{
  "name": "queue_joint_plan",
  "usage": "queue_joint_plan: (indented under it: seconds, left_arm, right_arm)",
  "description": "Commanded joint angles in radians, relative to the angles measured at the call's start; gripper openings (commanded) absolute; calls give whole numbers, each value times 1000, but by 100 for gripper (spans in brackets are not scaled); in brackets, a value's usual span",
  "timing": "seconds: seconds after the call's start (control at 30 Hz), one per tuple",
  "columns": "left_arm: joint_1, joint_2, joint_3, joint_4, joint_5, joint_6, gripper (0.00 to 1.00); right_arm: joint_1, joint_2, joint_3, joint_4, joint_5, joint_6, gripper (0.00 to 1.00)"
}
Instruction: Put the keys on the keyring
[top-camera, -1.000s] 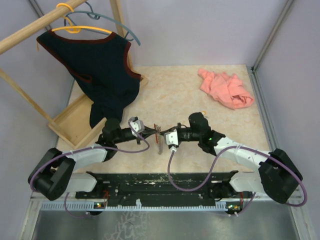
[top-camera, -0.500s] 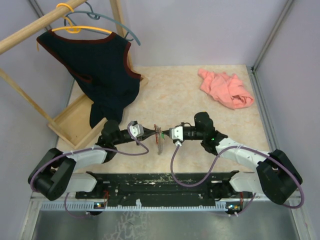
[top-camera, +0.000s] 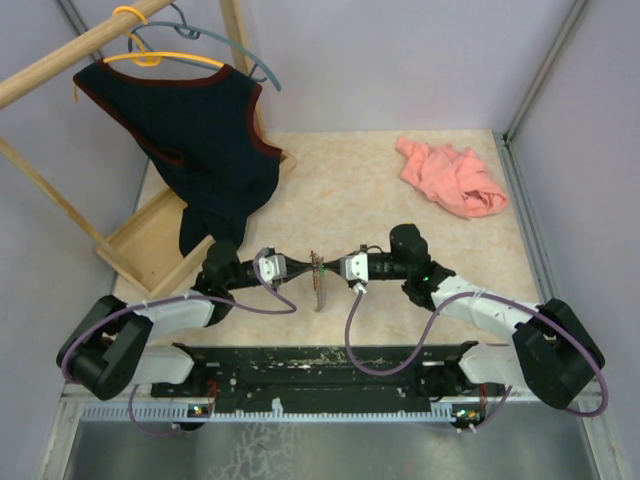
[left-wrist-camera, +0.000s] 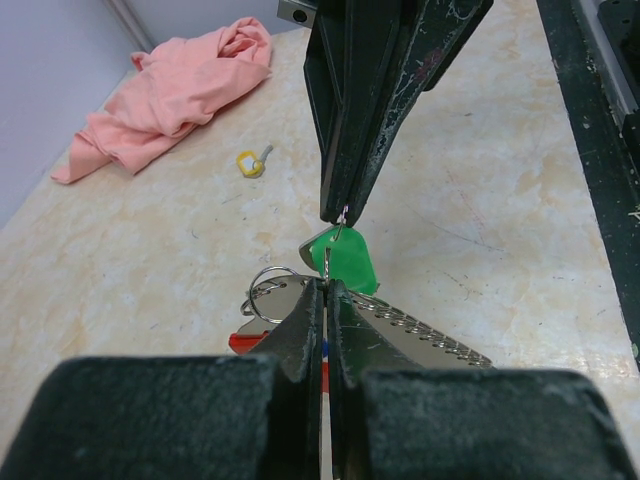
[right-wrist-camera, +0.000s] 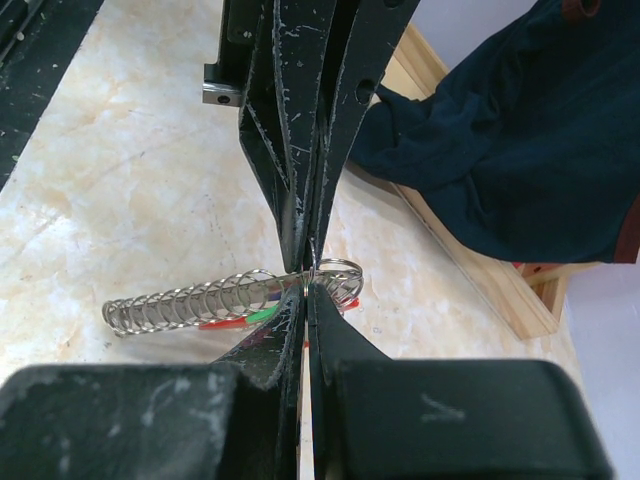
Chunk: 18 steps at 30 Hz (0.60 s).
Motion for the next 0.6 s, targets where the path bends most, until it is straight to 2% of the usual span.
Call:
queue_joint_plan:
  seconds: [0.0,0.57]
  left_arm:
    - [4,3,-8,58,40,23,0]
    - [3,7,-11,67,63,34,0]
  right_arm:
    - [-7,-4,23,32,-13,4,0]
    - [-7,6,31,24,-39,17,0]
